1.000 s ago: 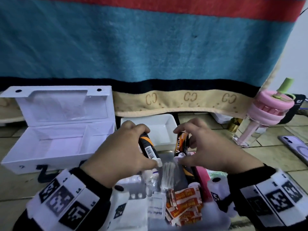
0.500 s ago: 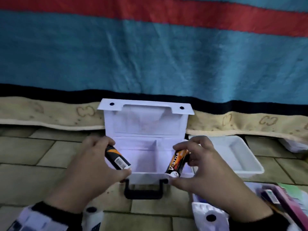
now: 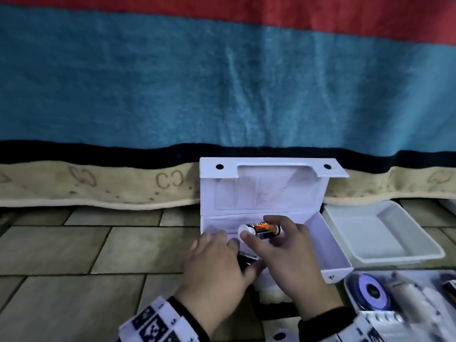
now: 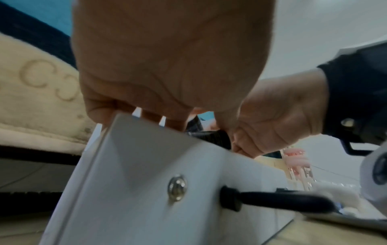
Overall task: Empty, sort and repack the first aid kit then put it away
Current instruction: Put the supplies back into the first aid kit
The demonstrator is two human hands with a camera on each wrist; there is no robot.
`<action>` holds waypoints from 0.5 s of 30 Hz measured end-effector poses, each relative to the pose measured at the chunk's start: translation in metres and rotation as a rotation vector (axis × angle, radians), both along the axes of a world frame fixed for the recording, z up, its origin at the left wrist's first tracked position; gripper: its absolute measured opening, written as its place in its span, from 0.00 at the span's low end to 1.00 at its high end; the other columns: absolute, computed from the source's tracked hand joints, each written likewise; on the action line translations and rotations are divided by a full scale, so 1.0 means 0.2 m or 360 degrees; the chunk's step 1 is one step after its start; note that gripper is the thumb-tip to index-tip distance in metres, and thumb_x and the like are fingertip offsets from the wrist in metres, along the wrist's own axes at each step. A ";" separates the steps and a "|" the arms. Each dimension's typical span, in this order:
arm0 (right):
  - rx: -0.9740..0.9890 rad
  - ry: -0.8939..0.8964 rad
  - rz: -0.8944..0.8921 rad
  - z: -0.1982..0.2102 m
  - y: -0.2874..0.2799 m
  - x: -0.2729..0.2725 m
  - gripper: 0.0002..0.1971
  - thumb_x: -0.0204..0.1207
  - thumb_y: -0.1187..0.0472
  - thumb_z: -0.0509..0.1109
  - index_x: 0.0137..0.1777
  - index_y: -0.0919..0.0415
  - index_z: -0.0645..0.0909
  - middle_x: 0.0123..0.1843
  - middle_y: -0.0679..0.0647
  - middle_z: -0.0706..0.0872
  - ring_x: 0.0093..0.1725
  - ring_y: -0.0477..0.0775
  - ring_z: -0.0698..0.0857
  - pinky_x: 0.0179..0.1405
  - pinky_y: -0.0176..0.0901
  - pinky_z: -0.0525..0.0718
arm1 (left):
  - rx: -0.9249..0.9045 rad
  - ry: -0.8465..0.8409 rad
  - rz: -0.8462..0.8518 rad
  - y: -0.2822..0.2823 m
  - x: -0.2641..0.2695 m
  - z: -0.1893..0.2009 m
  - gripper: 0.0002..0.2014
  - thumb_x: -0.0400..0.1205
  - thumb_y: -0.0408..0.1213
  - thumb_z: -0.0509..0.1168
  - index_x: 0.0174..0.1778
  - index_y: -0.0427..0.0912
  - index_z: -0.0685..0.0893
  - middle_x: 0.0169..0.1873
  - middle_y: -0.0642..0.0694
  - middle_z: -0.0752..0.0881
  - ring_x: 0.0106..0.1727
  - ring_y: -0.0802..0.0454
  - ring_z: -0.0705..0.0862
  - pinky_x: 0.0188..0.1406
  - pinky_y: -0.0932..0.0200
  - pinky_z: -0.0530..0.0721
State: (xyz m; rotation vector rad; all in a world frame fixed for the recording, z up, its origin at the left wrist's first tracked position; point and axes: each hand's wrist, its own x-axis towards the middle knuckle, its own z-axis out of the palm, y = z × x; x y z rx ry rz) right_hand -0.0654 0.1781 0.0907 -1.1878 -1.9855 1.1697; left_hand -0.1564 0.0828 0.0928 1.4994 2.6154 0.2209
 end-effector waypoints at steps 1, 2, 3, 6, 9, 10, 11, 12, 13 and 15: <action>-0.0036 0.0004 -0.0010 -0.01 0.01 -0.01 0.26 0.56 0.42 0.82 0.54 0.45 0.81 0.54 0.51 0.79 0.43 0.39 0.83 0.43 0.31 0.78 | -0.0027 -0.0028 -0.0005 0.00 0.00 0.00 0.31 0.69 0.66 0.45 0.43 0.50 0.86 0.43 0.48 0.84 0.46 0.45 0.83 0.44 0.51 0.82; -0.0053 0.0003 -0.0019 -0.03 0.02 -0.02 0.26 0.55 0.39 0.81 0.53 0.45 0.81 0.54 0.53 0.82 0.42 0.40 0.84 0.43 0.32 0.79 | -0.0105 -0.0031 -0.0032 -0.02 0.00 -0.01 0.25 0.69 0.61 0.49 0.31 0.49 0.86 0.34 0.48 0.84 0.38 0.47 0.84 0.35 0.53 0.83; -0.0060 -0.0006 -0.0023 -0.05 0.03 -0.04 0.26 0.55 0.37 0.80 0.52 0.45 0.81 0.53 0.54 0.84 0.42 0.40 0.85 0.43 0.33 0.80 | -0.0161 -0.0002 -0.0066 -0.03 0.00 -0.03 0.21 0.68 0.56 0.52 0.24 0.47 0.84 0.28 0.48 0.83 0.33 0.48 0.84 0.31 0.55 0.81; -0.0041 -0.0085 -0.0008 -0.06 0.05 -0.05 0.27 0.57 0.37 0.80 0.54 0.46 0.81 0.55 0.53 0.81 0.42 0.36 0.84 0.43 0.25 0.78 | -0.0114 0.0139 -0.0135 -0.06 0.00 -0.05 0.11 0.61 0.40 0.57 0.17 0.45 0.81 0.21 0.46 0.80 0.27 0.48 0.82 0.28 0.53 0.76; -0.0018 -0.0246 0.0063 -0.06 0.03 -0.05 0.28 0.59 0.40 0.80 0.59 0.48 0.79 0.57 0.49 0.72 0.45 0.39 0.82 0.44 0.26 0.74 | -0.0300 -0.0027 -0.0234 -0.07 -0.01 0.02 0.13 0.79 0.42 0.58 0.44 0.44 0.88 0.42 0.45 0.86 0.52 0.46 0.81 0.56 0.48 0.76; -0.0014 -0.0281 0.0079 -0.05 0.03 -0.05 0.29 0.59 0.40 0.79 0.60 0.48 0.79 0.57 0.49 0.70 0.45 0.41 0.82 0.45 0.29 0.74 | -0.0197 0.0102 -0.0343 -0.07 -0.04 -0.01 0.18 0.84 0.49 0.53 0.56 0.45 0.84 0.54 0.46 0.84 0.62 0.47 0.75 0.69 0.49 0.65; -0.0013 -0.0305 0.0086 -0.05 0.02 -0.06 0.29 0.59 0.40 0.79 0.60 0.48 0.78 0.57 0.49 0.69 0.45 0.42 0.82 0.46 0.30 0.74 | -0.0128 0.0126 -0.0425 -0.08 -0.05 -0.04 0.22 0.84 0.56 0.51 0.63 0.46 0.81 0.60 0.47 0.81 0.67 0.49 0.70 0.74 0.52 0.57; -0.0014 -0.0343 0.0100 -0.06 0.02 -0.06 0.30 0.60 0.40 0.79 0.61 0.47 0.78 0.58 0.49 0.69 0.45 0.43 0.82 0.46 0.31 0.73 | -0.0139 0.0073 -0.0448 -0.09 -0.06 -0.04 0.24 0.82 0.59 0.53 0.65 0.47 0.79 0.61 0.48 0.80 0.69 0.51 0.69 0.74 0.55 0.57; -0.0016 -0.0400 0.0124 -0.06 0.02 -0.07 0.30 0.60 0.39 0.78 0.62 0.47 0.77 0.59 0.49 0.69 0.46 0.45 0.81 0.46 0.31 0.72 | -0.0200 0.0004 -0.0420 -0.10 -0.08 -0.03 0.23 0.80 0.60 0.57 0.63 0.49 0.81 0.58 0.49 0.81 0.67 0.52 0.72 0.70 0.59 0.64; -0.0034 -0.0521 0.0191 -0.06 0.03 -0.09 0.32 0.60 0.38 0.77 0.64 0.48 0.77 0.59 0.50 0.69 0.49 0.48 0.80 0.49 0.33 0.73 | -0.0237 -0.0125 -0.0333 -0.12 -0.11 -0.02 0.17 0.69 0.58 0.67 0.45 0.52 0.88 0.42 0.55 0.85 0.52 0.58 0.82 0.49 0.68 0.79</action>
